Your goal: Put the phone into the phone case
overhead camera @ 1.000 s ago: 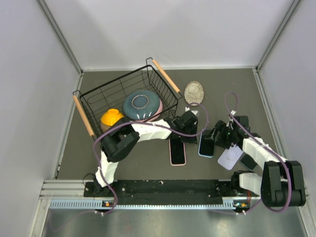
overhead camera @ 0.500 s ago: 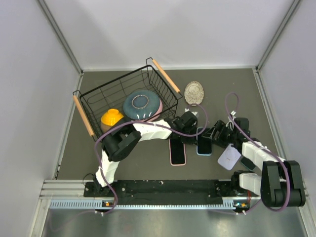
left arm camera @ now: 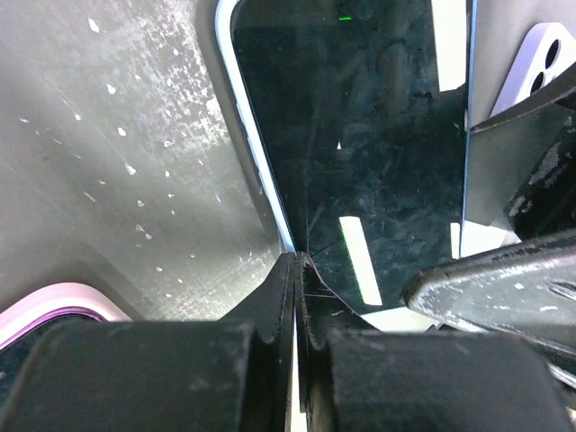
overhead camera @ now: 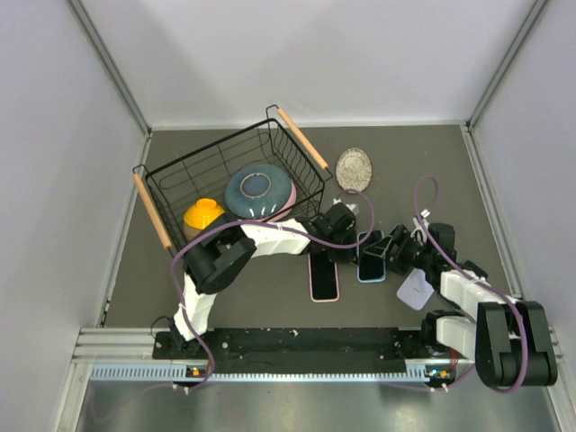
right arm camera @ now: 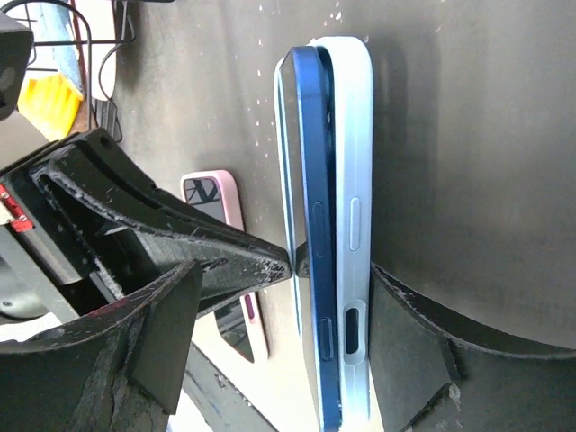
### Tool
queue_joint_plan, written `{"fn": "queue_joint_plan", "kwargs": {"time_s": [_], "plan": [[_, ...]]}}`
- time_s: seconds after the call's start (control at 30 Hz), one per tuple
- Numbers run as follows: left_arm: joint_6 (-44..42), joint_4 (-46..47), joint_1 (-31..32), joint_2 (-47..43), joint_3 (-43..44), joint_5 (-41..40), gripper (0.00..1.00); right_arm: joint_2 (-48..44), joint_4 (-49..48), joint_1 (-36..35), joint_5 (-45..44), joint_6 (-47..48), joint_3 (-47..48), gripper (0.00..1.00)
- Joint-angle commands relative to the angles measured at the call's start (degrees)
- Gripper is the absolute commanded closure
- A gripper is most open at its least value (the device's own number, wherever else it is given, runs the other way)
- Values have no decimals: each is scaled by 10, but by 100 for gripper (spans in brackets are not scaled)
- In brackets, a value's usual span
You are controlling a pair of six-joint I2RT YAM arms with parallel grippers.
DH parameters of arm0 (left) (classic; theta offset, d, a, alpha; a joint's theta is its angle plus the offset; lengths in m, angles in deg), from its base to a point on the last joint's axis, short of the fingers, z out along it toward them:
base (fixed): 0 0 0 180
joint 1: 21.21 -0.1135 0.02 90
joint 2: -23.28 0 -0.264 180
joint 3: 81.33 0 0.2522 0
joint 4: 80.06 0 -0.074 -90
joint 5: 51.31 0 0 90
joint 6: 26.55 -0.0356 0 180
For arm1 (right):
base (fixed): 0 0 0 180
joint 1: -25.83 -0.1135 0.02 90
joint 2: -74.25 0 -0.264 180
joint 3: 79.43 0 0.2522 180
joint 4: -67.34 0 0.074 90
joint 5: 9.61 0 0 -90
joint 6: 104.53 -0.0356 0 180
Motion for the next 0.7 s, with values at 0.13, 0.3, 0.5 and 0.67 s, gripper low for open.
{"fn": "queue_joint_plan", "kwargs": {"time_s": [0.13, 0.3, 0.5, 0.67], "plan": [[-4, 14, 9, -2, -16, -13, 100, -63, 53, -5, 20, 3, -1, 42], [-1, 15, 9, -4, -22, -12, 100, -109, 90, -5, 1, 9, 0, 57], [-3, 16, 9, -8, -23, -14, 100, -130, 118, -6, -23, 22, 6, 92], [-1, 15, 9, -9, -25, -14, 100, -124, 118, -6, -30, 29, 9, 100]]}}
